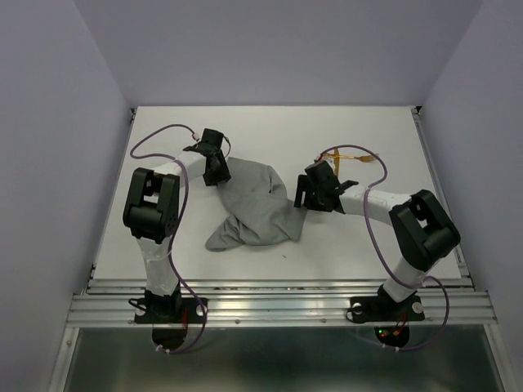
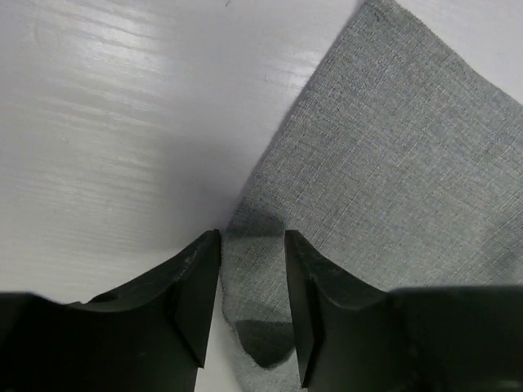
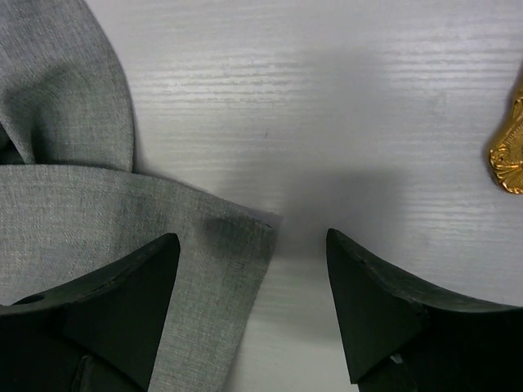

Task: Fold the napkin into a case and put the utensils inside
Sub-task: Pick up the crumpled napkin from the center of the board.

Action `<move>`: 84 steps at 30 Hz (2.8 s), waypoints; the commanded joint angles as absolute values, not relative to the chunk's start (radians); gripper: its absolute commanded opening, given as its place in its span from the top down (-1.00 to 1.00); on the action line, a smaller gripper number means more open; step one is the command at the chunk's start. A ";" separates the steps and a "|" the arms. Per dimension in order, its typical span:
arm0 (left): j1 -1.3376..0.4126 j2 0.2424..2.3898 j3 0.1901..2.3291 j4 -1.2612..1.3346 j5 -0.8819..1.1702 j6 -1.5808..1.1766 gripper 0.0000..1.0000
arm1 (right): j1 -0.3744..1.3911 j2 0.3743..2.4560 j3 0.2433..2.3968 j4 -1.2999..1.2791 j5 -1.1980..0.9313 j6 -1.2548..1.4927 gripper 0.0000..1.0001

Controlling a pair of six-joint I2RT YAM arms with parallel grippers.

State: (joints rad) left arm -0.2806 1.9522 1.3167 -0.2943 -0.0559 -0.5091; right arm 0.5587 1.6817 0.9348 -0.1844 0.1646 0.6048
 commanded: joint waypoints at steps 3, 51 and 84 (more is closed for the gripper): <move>-0.282 1.990 1.289 -0.324 -0.031 -0.503 0.41 | 0.577 1.755 0.986 -0.170 0.173 0.592 -0.25; -0.281 1.812 1.416 -0.433 -0.028 -0.502 1.00 | 0.647 1.749 0.991 -0.279 0.212 0.453 -0.03; -0.253 1.894 1.850 -0.600 -0.158 -0.368 1.00 | 0.431 1.707 1.477 -0.249 0.416 0.313 0.99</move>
